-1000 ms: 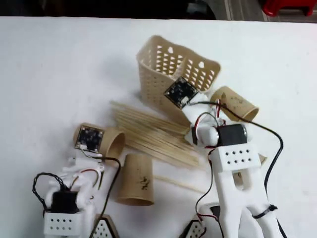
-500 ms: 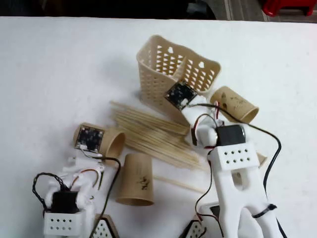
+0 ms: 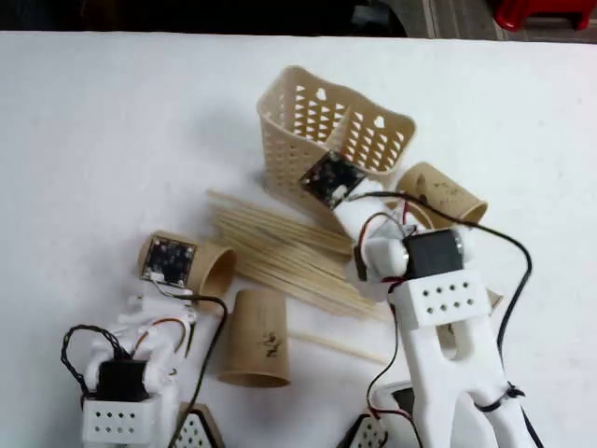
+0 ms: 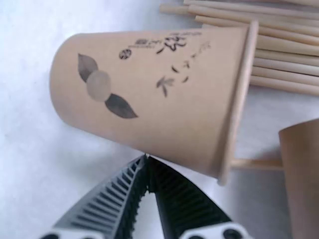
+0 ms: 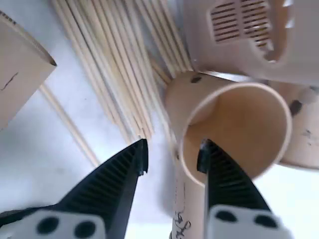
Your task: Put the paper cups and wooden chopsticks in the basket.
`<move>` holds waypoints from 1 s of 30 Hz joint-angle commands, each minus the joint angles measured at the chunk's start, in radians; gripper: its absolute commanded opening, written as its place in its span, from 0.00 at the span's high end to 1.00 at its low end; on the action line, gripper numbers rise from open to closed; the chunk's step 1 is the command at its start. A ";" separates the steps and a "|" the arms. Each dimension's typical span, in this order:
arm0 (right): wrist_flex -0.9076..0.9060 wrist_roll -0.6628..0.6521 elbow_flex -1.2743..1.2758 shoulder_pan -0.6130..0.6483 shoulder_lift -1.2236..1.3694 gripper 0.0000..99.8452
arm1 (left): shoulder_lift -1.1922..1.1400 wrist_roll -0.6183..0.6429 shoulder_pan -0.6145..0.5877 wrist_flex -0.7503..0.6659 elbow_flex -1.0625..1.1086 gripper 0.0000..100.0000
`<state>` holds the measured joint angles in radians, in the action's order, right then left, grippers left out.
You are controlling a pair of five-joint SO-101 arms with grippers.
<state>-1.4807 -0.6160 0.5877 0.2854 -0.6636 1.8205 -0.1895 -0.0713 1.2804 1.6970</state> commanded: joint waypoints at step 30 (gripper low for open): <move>-0.237 -0.279 -0.470 -0.116 -0.050 0.98 | 0.001 0.008 -0.002 0.005 -0.005 0.98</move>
<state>-1.7016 -0.8477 0.2455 0.2148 -0.6636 1.8205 -0.1895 -0.0713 1.2804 1.6970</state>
